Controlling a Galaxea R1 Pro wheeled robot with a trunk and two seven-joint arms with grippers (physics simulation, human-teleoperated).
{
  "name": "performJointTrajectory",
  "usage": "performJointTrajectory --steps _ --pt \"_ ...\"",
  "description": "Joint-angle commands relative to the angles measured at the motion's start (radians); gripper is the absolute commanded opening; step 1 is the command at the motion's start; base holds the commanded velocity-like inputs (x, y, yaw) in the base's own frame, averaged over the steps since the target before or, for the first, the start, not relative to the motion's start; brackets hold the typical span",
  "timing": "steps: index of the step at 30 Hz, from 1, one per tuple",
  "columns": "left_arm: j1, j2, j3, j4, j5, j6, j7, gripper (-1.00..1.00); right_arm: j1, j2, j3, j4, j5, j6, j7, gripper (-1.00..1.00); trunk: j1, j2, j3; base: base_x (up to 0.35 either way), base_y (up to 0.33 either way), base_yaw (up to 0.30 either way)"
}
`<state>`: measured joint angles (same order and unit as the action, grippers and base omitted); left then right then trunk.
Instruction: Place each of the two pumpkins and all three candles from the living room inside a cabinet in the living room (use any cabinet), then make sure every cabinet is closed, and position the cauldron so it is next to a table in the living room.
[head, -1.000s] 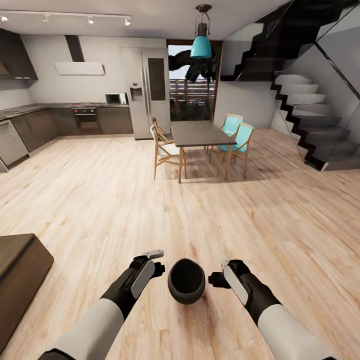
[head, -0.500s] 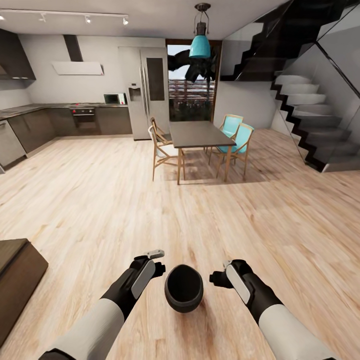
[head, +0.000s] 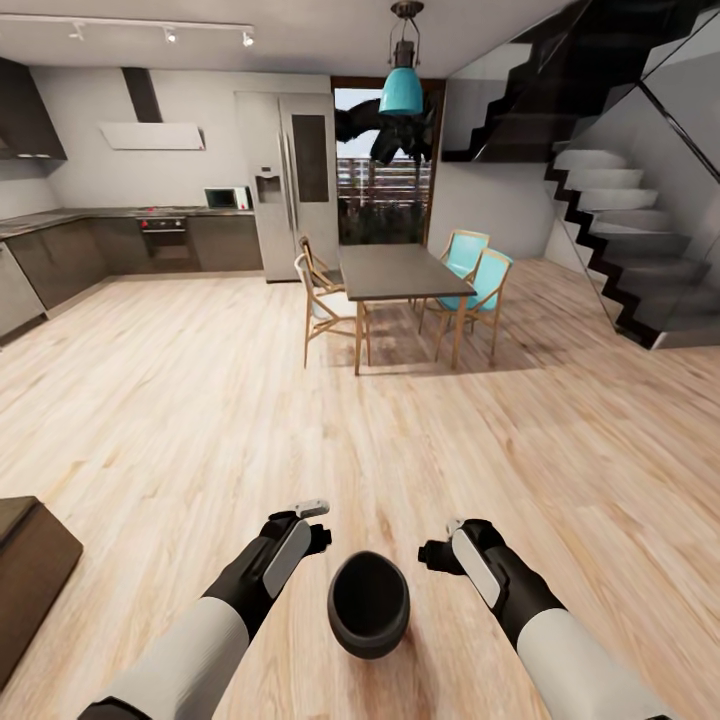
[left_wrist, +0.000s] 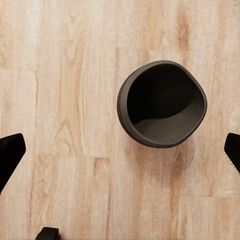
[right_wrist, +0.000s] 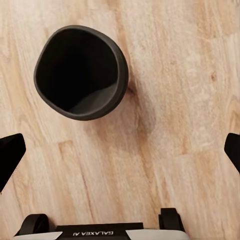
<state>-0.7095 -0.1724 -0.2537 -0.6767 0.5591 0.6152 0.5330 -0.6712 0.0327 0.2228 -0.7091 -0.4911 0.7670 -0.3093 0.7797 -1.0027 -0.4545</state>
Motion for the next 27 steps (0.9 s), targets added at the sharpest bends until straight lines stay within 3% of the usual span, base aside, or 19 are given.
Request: performJointTrajectory --steps 1,9,13,22,27 --pt "-0.001 0.001 -0.004 -0.001 0.011 0.001 0.01 1.0 -0.001 -0.001 0.004 -0.001 -0.01 0.002 -0.01 1.0 0.001 -0.001 -0.001 0.292 0.0 0.0" --pt "-0.001 -0.002 -0.004 -0.004 0.011 0.001 0.012 1.0 -0.001 0.0 0.007 -0.001 -0.009 0.0 -0.01 1.0 0.001 -0.001 -0.001 0.061 0.0 0.0" --pt "-0.001 -0.002 -0.004 -0.005 0.011 0.001 0.013 1.0 -0.001 0.001 0.009 -0.001 -0.009 0.0 -0.009 1.0 0.016 -0.029 -0.014 0.001 0.0 0.0" --pt "-0.001 -0.002 -0.004 -0.006 0.012 0.011 0.014 1.0 -0.001 0.062 0.01 -0.001 -0.01 0.0 -0.008 1.0 0.051 -0.092 -0.042 0.0 0.0 0.0" --pt "-0.001 -0.002 -0.004 -0.005 0.013 0.017 0.013 1.0 0.004 0.072 0.012 -0.001 -0.01 -0.016 -0.008 1.0 0.07 -0.127 -0.058 0.0 0.0 0.0"
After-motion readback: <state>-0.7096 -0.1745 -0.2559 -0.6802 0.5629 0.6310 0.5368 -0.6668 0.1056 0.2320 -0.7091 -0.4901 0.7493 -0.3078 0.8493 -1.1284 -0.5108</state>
